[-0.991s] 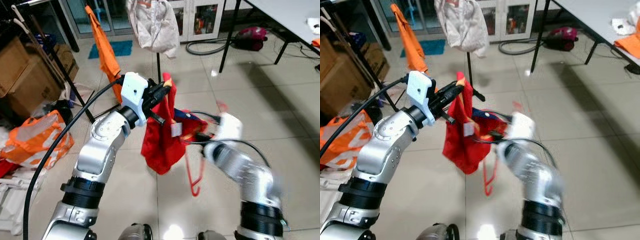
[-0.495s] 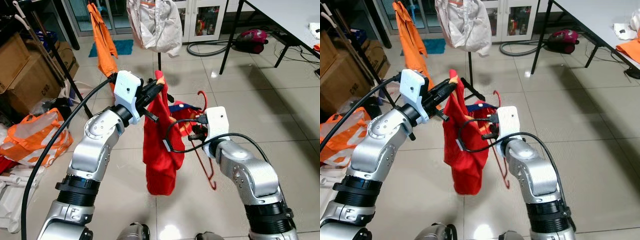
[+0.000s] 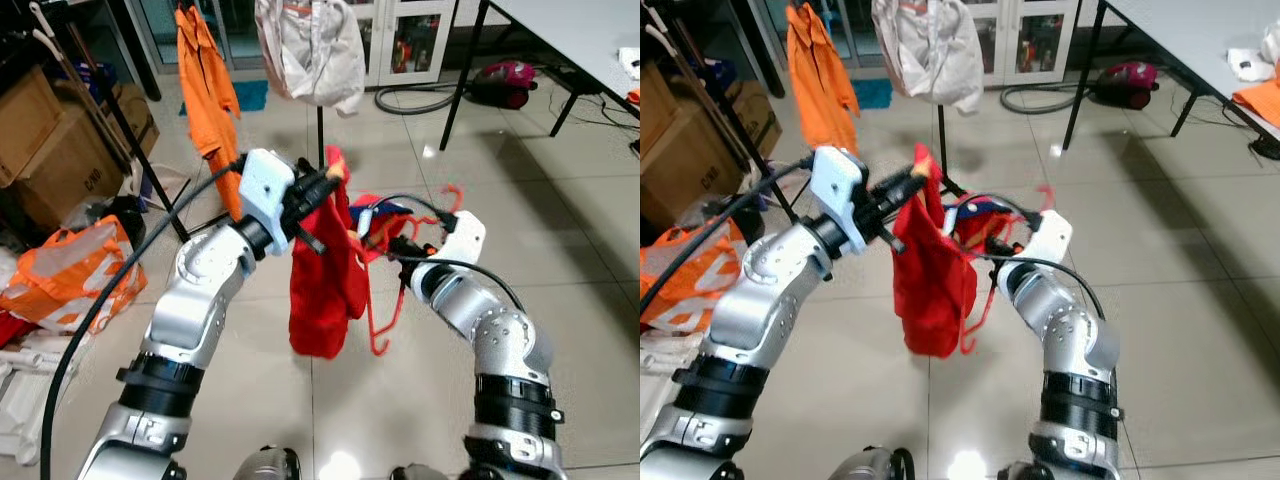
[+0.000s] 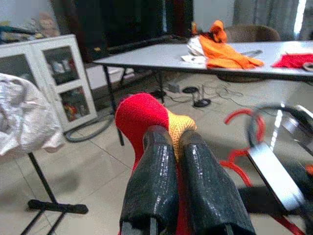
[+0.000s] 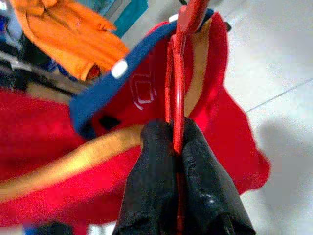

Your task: Hang hanger

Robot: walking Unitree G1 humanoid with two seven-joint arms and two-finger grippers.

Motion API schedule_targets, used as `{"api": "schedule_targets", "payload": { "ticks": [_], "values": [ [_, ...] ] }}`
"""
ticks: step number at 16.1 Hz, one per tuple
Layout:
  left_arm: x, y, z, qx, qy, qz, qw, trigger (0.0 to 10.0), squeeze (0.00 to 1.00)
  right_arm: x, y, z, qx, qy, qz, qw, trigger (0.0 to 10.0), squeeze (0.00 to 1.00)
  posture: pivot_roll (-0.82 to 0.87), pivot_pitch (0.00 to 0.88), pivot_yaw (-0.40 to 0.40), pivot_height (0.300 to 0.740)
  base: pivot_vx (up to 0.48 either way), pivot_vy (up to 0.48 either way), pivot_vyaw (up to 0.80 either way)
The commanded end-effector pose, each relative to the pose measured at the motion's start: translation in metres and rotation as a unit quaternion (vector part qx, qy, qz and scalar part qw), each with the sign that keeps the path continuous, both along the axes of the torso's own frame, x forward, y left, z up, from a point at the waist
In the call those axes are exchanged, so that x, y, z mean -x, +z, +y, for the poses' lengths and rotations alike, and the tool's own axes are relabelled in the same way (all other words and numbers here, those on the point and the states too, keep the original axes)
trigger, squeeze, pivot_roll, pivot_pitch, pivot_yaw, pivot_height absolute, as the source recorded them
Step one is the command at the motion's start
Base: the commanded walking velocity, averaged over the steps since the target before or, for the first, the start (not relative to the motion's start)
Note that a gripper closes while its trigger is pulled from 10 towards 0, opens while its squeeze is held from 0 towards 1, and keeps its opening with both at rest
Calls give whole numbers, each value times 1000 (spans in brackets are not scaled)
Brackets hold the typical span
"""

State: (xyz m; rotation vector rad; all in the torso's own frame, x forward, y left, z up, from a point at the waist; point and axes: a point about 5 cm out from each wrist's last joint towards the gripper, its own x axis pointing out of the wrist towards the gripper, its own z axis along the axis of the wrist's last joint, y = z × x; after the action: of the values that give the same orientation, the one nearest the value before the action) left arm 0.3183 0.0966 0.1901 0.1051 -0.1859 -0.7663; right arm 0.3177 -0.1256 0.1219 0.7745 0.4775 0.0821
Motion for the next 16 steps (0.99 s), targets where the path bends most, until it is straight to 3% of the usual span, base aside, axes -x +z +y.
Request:
{"api": "schedule_targets", "payload": {
  "ticks": [1, 6, 9, 11, 12, 14, 16],
  "values": [
    [3, 0, 0, -11, -10, -17, 1000, 10000, 0, -7, 9, 0, -35, -21, -9, 999, 10000, 0, -57, 75, 83, 740, 0, 0, 0],
    [12, -11, -8, -18, -32, -15, 999, 10000, 0, -23, 30, 1, -164, -75, -14, 984, 10000, 0, -58, 75, 87, 740, 0, 0, 0],
    [19, -18, -10, -18, -43, -23, 999, 10000, 0, -30, 38, -2, -226, -112, -9, 968, 10000, 0, -59, 74, 89, 740, 0, 0, 0],
    [28, -22, -15, -16, -64, -36, 997, 10000, 0, -37, 46, -11, -270, -163, -13, 949, 10000, 0, -59, 77, 93, 740, 0, 0, 0],
    [29, -22, -15, -17, -66, -38, 997, 10000, 0, -38, 46, -12, -273, -168, -14, 947, 10000, 0, -59, 77, 93, 740, 0, 0, 0],
    [39, -23, -26, 7, -81, -44, 996, 10000, 0, -46, 58, -22, -300, -210, -44, 929, 10000, 0, -58, 79, 96, 740, 0, 0, 0],
    [46, -21, -34, 21, -89, -55, 994, 10000, 0, -49, 64, -28, -294, -231, -57, 926, 10000, 0, -56, 89, 99, 740, 0, 0, 0]
  ]
}}
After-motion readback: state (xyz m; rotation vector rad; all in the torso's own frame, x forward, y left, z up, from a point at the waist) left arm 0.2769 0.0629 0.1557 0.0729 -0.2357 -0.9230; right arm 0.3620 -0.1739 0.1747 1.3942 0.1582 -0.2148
